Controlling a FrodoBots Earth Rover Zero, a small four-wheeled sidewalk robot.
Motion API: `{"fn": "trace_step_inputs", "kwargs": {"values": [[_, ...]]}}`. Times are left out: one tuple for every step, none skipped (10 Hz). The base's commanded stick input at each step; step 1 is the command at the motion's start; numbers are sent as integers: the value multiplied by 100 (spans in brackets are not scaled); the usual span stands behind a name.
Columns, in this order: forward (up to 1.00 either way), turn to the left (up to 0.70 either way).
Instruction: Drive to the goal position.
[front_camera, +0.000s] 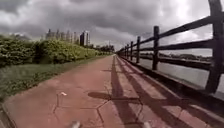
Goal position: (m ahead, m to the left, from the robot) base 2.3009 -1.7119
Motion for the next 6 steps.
{"fn": "trace_step_inputs", "kwargs": {"values": [[50,0],[50,4],[50,40],[50,38],[50,20],[50,5]]}}
